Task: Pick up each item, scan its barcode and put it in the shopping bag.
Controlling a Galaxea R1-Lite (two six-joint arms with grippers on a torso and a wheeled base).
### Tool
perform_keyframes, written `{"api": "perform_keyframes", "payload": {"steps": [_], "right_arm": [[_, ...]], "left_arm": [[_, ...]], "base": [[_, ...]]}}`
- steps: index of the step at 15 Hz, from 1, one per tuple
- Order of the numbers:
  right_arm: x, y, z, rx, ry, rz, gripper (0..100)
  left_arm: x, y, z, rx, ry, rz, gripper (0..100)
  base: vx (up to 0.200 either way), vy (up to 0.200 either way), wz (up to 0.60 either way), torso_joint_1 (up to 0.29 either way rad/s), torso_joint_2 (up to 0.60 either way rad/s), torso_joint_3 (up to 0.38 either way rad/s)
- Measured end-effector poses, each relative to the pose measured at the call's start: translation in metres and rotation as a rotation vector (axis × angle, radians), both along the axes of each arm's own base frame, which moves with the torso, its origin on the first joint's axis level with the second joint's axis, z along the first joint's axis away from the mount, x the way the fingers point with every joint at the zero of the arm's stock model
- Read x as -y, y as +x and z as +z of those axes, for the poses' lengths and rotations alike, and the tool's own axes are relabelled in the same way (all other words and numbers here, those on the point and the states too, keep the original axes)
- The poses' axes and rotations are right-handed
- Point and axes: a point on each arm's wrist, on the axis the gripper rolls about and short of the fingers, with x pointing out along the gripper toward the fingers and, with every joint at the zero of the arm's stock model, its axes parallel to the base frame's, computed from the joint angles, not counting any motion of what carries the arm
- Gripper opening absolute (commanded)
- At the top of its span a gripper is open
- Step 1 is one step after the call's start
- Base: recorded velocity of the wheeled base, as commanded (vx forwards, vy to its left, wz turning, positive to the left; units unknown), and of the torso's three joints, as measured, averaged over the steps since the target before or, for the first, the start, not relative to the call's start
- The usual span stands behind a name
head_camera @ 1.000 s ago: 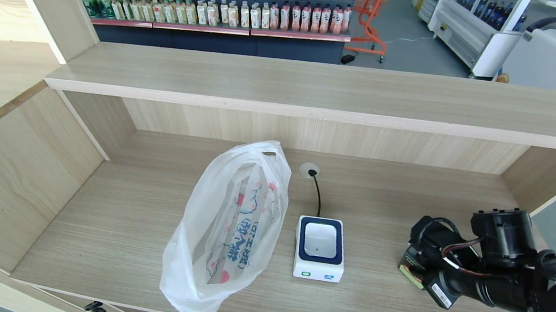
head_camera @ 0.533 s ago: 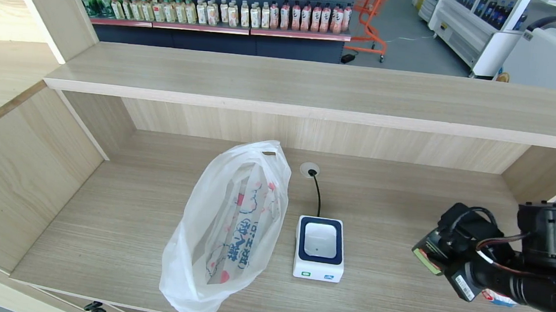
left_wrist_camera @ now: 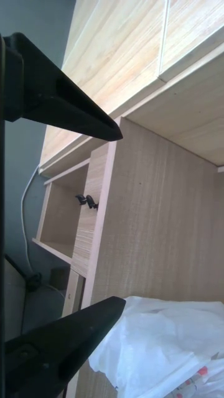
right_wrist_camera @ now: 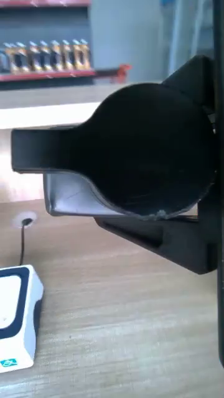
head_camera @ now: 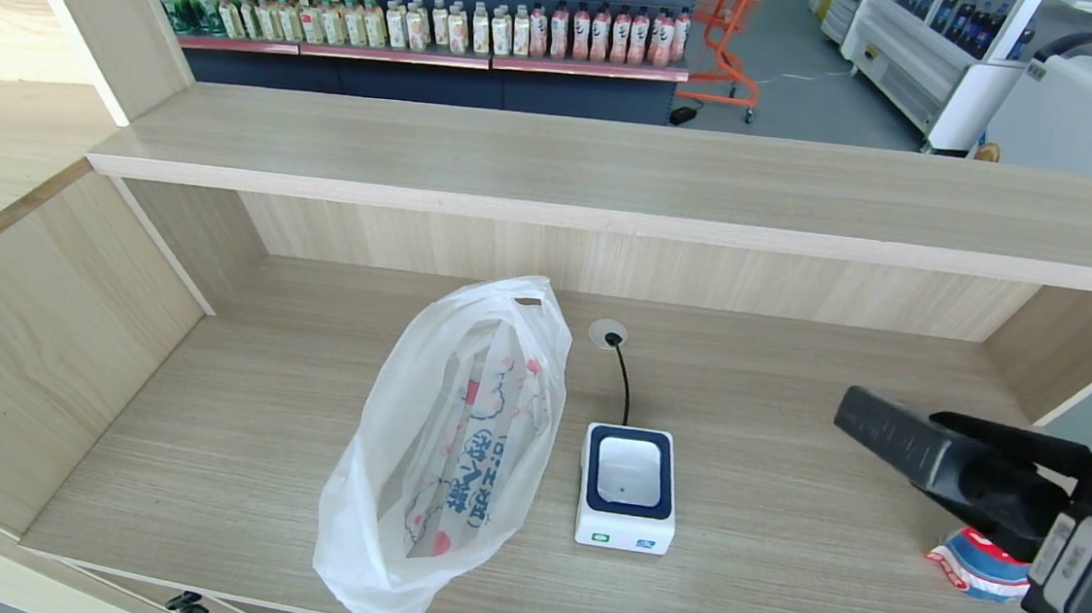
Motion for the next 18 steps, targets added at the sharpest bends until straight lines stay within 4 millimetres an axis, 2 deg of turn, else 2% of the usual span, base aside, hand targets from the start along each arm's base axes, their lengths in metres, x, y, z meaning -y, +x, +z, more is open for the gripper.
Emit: {"api": "perform_keyframes", "payload": {"steps": [4,6,8,13,18], "right_arm": [[-0.012,0.004,0.003,0.577,-0.504,0.496,0],[-0.025,0.015,-0.012,0.775,-0.609,0.729,0],[-0.042,0.022,-0.025,0.942,-0.609,0.929,0],[-0.066,0.028,-0.039,1.017,-0.584,1.078,0],[-0.07,0.033,-0.045,0.994,-0.577,1.095,0]], "left_arm": [[0.0,0.0,0.0,0.0,0.0,0.0,100],[0.0,0.0,0.0,0.0,0.0,0.0,100],[0.0,0.0,0.0,0.0,0.0,0.0,100],[0.0,0.0,0.0,0.0,0.0,0.0,100],[0.0,0.0,0.0,0.0,0.0,0.0,100]], "base": [[0.0,0.0,0.0,0.0,0.0,0.0],[0.0,0.0,0.0,0.0,0.0,0.0],[0.0,0.0,0.0,0.0,0.0,0.0],[0.0,0.0,0.0,0.0,0.0,0.0],[0.0,0.0,0.0,0.0,0.0,0.0]]}}
